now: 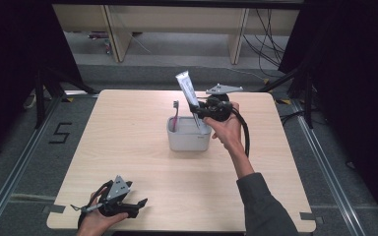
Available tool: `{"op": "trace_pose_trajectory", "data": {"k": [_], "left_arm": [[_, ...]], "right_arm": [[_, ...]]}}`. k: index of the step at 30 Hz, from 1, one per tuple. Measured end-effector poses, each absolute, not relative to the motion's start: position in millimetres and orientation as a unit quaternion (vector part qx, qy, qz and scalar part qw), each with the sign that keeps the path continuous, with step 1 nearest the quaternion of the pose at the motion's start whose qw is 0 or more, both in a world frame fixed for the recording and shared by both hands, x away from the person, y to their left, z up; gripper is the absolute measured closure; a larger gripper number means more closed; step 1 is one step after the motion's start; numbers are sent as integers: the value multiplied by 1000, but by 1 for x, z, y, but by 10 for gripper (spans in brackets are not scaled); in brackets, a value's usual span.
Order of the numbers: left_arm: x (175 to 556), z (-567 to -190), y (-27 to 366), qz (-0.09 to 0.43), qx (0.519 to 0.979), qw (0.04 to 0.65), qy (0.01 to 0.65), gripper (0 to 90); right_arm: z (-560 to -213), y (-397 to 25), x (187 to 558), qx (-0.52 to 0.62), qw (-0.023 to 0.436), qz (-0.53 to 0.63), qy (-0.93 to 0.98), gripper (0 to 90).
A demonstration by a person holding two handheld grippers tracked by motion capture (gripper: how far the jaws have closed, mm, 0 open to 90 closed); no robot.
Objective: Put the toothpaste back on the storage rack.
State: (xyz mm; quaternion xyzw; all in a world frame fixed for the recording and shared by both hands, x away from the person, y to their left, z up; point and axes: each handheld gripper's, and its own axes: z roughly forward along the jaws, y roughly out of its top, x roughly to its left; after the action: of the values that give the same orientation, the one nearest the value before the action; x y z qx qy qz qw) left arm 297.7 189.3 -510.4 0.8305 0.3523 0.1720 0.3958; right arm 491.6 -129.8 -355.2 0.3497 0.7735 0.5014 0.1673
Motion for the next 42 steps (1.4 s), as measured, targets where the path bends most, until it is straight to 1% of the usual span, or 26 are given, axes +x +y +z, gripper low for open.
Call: {"op": "trace_pose_trajectory", "data": {"k": [1,5,6,7,8,11,13,14,17,19,20,24,25,29,31,32,33,34,39,42], "left_arm": [[298,-511,188,171,826,402,355,191],[298,-511,189,173,831,395,352,191],[298,-511,188,172,831,396,352,191],[298,-510,188,172,831,396,351,191],[298,-510,188,171,831,396,352,191],[297,-511,188,170,832,395,351,191],[298,-511,188,170,830,399,350,191],[297,-511,188,170,831,395,352,191],[298,-511,188,175,832,394,349,191],[298,-510,188,174,833,393,350,192],[297,-510,189,173,834,392,348,192],[296,-510,187,169,832,396,350,192],[296,-510,187,169,832,396,349,192],[296,-510,187,169,832,396,350,192],[296,-510,187,168,833,395,349,192],[296,-509,187,167,834,394,348,191],[296,-509,187,167,834,394,348,192],[296,-510,187,170,835,390,349,191],[296,-510,187,167,834,392,351,192],[296,-510,187,169,836,389,347,192]], "right_arm": [[-356,-129,494,351,176,500,772,722],[-358,-126,499,356,170,512,763,722],[-358,-126,501,354,183,509,762,722],[-358,-124,501,362,173,514,758,722],[-359,-123,504,358,181,516,757,722],[-360,-121,504,363,180,513,757,722],[-363,-119,508,358,189,520,752,722],[-364,-118,510,358,183,521,753,722],[-367,-117,512,360,188,516,754,721],[-371,-116,514,364,180,521,751,721],[-372,-114,514,366,186,522,748,721],[-377,-112,517,370,179,520,749,720],[-378,-112,517,371,185,521,746,719],[-384,-111,518,383,175,522,742,719],[-387,-111,520,376,184,520,744,718],[-388,-110,518,389,171,521,740,718],[-390,-110,520,381,181,521,742,717],[-392,-110,519,391,175,519,740,717],[-396,-109,520,385,182,522,739,716],[-400,-108,518,390,171,517,742,715]]}}
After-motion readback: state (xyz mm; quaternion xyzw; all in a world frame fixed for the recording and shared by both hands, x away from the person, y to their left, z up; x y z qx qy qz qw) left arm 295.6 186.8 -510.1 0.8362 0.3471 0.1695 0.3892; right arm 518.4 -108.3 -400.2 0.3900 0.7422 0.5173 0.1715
